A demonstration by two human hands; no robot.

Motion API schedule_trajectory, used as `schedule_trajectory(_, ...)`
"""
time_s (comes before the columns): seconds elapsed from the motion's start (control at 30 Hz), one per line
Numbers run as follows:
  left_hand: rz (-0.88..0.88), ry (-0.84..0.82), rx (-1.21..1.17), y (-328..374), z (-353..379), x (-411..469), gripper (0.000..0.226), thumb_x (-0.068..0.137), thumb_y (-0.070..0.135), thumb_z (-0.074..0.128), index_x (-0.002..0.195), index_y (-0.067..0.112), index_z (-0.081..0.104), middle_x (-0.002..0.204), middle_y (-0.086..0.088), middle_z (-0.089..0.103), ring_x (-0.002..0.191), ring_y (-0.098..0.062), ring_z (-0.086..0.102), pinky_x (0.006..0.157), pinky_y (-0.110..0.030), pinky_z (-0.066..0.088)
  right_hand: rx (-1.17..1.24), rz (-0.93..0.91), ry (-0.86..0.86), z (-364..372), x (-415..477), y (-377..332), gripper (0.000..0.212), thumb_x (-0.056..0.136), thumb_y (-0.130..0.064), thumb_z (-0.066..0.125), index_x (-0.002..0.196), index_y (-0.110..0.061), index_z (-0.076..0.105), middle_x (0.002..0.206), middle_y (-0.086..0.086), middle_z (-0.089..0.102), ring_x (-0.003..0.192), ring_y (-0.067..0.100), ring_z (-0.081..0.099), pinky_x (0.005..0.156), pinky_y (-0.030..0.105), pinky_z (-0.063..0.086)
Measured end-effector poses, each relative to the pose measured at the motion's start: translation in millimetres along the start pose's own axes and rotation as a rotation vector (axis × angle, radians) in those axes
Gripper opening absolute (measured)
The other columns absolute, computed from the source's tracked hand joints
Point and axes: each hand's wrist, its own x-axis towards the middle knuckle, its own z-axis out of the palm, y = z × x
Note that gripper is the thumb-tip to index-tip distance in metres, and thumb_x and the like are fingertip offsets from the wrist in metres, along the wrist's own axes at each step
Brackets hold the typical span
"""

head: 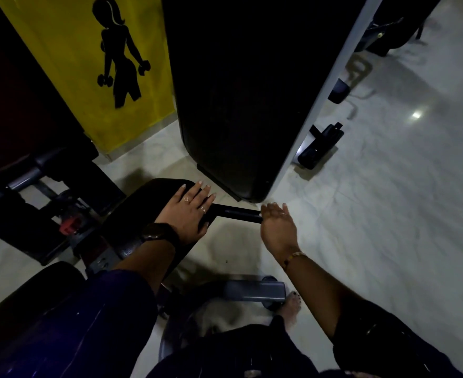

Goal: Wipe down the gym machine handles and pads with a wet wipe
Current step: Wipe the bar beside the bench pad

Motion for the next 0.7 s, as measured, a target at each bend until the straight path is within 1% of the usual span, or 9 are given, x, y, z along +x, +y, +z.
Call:
schedule_trajectory(0.03, 0.0, 0.005, -0.008, 0, 0, 0, 0.072, 0.098, 0.05, 0.03, 0.157, 0.022, 0.002, 0.165, -0.005, -0.001, 0.151, -0.025, -0.006, 0.12, -0.045, -0.003, -0.022, -0.049, 0.014, 3, 0, -3, 0.048, 0.071, -0.001, 0.045, 0.114, 0.005, 0.066, 0.112, 0.024, 0.067, 0.106, 0.034, 0.065, 0.104, 0.049, 0.034)
schedule_trajectory(0.1, 0.001, 0.001, -0.012, 0, -1, 0, 0.072, 0.098, 0.051, 0.03, 0.157, 0.022, 0.002, 0.164, -0.005, -0.001, 0.151, -0.025, -0.006, 0.12, -0.045, -0.003, -0.053, -0.158, 0.054, 12, -11, -4, 0.061, 0.065, 0.008, 0.055, 0.127, 0.004, 0.057, 0.129, 0.023, 0.058, 0.12, 0.034, 0.057, 0.111, 0.047, 0.028)
schedule_trajectory(0.17, 0.001, -0.009, 0.003, 0, -1, 0, 0.072, 0.098, 0.052, 0.028, 0.157, 0.022, -0.001, 0.164, -0.004, -0.004, 0.151, -0.025, -0.008, 0.12, -0.045, -0.003, -0.067, -0.238, 0.116, 17, -29, 5, 0.066, 0.073, 0.013, 0.04, 0.138, 0.003, 0.045, 0.142, 0.021, 0.047, 0.132, 0.033, 0.046, 0.119, 0.044, 0.017)
schedule_trajectory(0.27, 0.003, -0.007, 0.006, 1, -1, 1, 0.072, 0.098, 0.052, 0.027, 0.157, 0.022, -0.002, 0.164, -0.004, -0.005, 0.151, -0.025, -0.008, 0.12, -0.045, -0.003, -0.058, -0.21, 0.139, 19, -51, 25, 0.065, 0.081, 0.011, 0.015, 0.144, 0.002, 0.03, 0.148, 0.021, 0.039, 0.136, 0.033, 0.039, 0.114, 0.041, 0.014)
schedule_trajectory(0.37, 0.0, -0.001, 0.004, 0, 0, 1, 0.073, 0.097, 0.052, 0.028, 0.157, 0.022, -0.001, 0.164, -0.004, -0.004, 0.151, -0.025, -0.007, 0.12, -0.045, -0.003, -0.008, -0.071, 0.135, 15, -44, 32, 0.058, 0.082, 0.009, 0.026, 0.138, 0.007, 0.039, 0.139, 0.026, 0.048, 0.127, 0.037, 0.05, 0.118, 0.043, 0.023)
schedule_trajectory(0.47, 0.003, -0.004, -0.004, 0, 0, 1, 0.072, 0.097, 0.051, 0.028, 0.157, 0.022, -0.001, 0.164, -0.004, -0.003, 0.151, -0.025, -0.007, 0.121, -0.045, -0.002, 0.039, -0.033, 0.106, 8, -15, 18, 0.056, 0.065, 0.015, 0.062, 0.12, 0.011, 0.059, 0.122, 0.029, 0.06, 0.11, 0.04, 0.063, 0.099, 0.051, 0.041)
schedule_trajectory(0.57, -0.002, -0.002, -0.014, 0, 0, 1, 0.072, 0.097, 0.051, 0.029, 0.157, 0.022, 0.0, 0.164, -0.004, -0.002, 0.151, -0.025, -0.006, 0.121, -0.045, -0.002, 0.062, -0.133, 0.08, 4, 2, -15, 0.055, 0.059, 0.01, 0.059, 0.114, 0.007, 0.065, 0.115, 0.027, 0.065, 0.102, 0.038, 0.066, 0.091, 0.05, 0.05)
schedule_trajectory(0.63, -0.003, -0.001, -0.017, 0, 0, 1, 0.072, 0.097, 0.051, 0.029, 0.157, 0.022, 0.001, 0.164, -0.004, -0.001, 0.151, -0.025, -0.005, 0.12, -0.045, -0.002, 0.079, -0.203, 0.032, 7, 2, -39, 0.06, 0.061, 0.011, 0.062, 0.121, 0.006, 0.061, 0.122, 0.026, 0.061, 0.111, 0.036, 0.063, 0.096, 0.049, 0.049)
schedule_trajectory(0.7, 0.001, 0.01, -0.02, 0, 0, 1, 0.072, 0.097, 0.051, 0.03, 0.157, 0.022, 0.002, 0.164, -0.005, -0.001, 0.151, -0.025, -0.004, 0.12, -0.045, -0.002, 0.046, -0.309, 0.031, 14, -4, -45, 0.058, 0.073, 0.009, 0.051, 0.13, 0.003, 0.055, 0.133, 0.024, 0.055, 0.122, 0.035, 0.055, 0.103, 0.049, 0.043)
